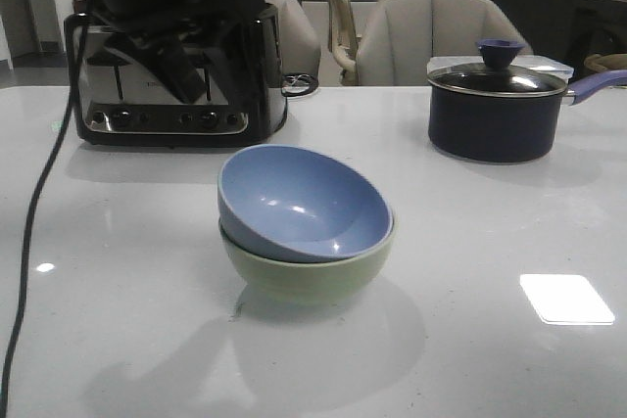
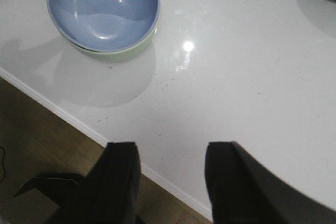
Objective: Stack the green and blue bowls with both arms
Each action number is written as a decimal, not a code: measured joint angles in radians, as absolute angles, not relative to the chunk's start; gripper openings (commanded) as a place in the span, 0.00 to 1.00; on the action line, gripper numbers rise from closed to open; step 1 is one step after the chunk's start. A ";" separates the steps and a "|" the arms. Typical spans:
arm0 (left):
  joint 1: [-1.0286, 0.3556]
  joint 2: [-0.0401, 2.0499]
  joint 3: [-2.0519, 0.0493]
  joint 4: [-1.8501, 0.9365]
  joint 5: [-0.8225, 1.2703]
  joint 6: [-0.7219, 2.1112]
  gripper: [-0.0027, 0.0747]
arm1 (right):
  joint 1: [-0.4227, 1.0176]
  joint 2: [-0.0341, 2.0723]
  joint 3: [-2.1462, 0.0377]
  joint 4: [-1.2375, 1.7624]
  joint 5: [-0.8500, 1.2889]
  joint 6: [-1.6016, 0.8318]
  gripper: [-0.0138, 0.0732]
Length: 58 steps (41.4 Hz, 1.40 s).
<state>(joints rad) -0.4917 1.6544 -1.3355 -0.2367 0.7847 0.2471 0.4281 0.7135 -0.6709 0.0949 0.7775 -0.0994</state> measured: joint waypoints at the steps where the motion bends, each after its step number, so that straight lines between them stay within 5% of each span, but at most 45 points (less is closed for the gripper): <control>1: -0.492 1.635 -1.316 -0.234 0.787 0.247 0.61 | 0.428 0.714 -0.671 0.095 0.778 -0.099 0.64; 38: -0.492 0.613 -0.723 -0.005 0.894 0.013 0.61 | 0.428 0.714 -0.671 0.095 0.778 -0.099 0.64; 58: -0.492 0.505 -0.681 -0.018 0.898 0.012 0.61 | 0.428 0.714 -0.671 0.095 0.782 -0.099 0.64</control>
<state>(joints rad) -0.4917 0.5049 -0.6813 -0.0183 0.8979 0.0117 0.4281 0.7135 -0.6709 0.0949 0.7819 -0.0994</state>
